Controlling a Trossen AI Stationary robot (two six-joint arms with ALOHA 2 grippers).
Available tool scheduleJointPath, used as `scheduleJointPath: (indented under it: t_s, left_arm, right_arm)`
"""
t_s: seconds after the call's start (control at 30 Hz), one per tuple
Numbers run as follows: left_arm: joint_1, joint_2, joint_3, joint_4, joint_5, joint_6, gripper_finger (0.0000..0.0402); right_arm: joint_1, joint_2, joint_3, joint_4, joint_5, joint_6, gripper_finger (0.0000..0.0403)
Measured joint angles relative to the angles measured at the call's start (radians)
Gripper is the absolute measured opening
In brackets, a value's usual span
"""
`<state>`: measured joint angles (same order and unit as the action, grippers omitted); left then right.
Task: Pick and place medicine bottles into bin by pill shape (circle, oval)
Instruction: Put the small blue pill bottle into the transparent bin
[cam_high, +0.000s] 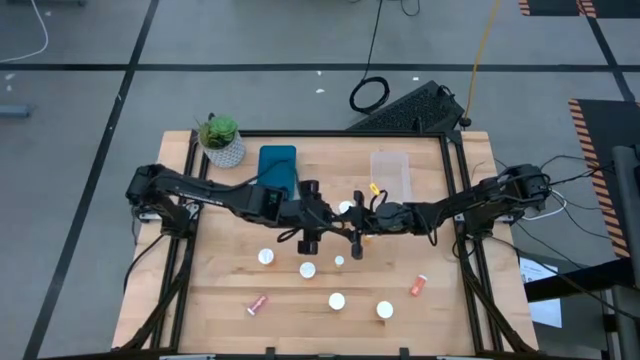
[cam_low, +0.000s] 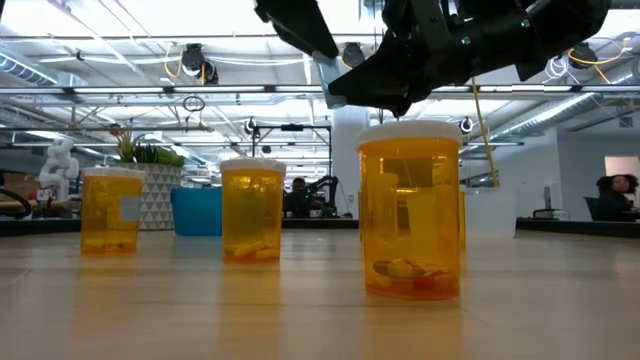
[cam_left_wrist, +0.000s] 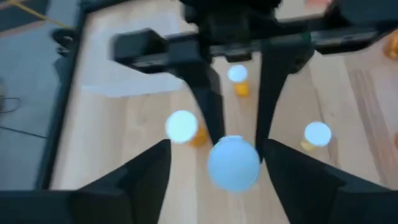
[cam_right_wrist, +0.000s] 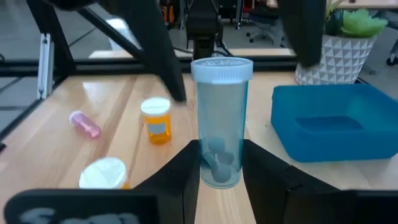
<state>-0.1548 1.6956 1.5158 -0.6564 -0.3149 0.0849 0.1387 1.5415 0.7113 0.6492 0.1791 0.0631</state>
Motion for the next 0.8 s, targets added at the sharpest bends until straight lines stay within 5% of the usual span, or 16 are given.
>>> scheduleJointPath:
  t_s: [0.17, 0.4, 0.8]
  left_arm:
    - [-0.011, -0.079, 0.0, -0.019, -0.034, -0.068, 0.029]
    - [-0.004, -0.147, -0.153, 0.018, -0.087, -0.106, 0.027]
    - [0.014, -0.197, -0.542, 0.736, 0.065, -0.089, 0.0242]
  right_arm:
    - [0.0, -0.026, 0.0, -0.03, 0.0, 0.001, 0.0102]
    - [0.0, -0.086, -0.002, -0.103, 0.0, 0.002, 0.0102]
    - [0.0, -0.149, -0.086, 0.047, -0.001, 0.001, 0.0102]
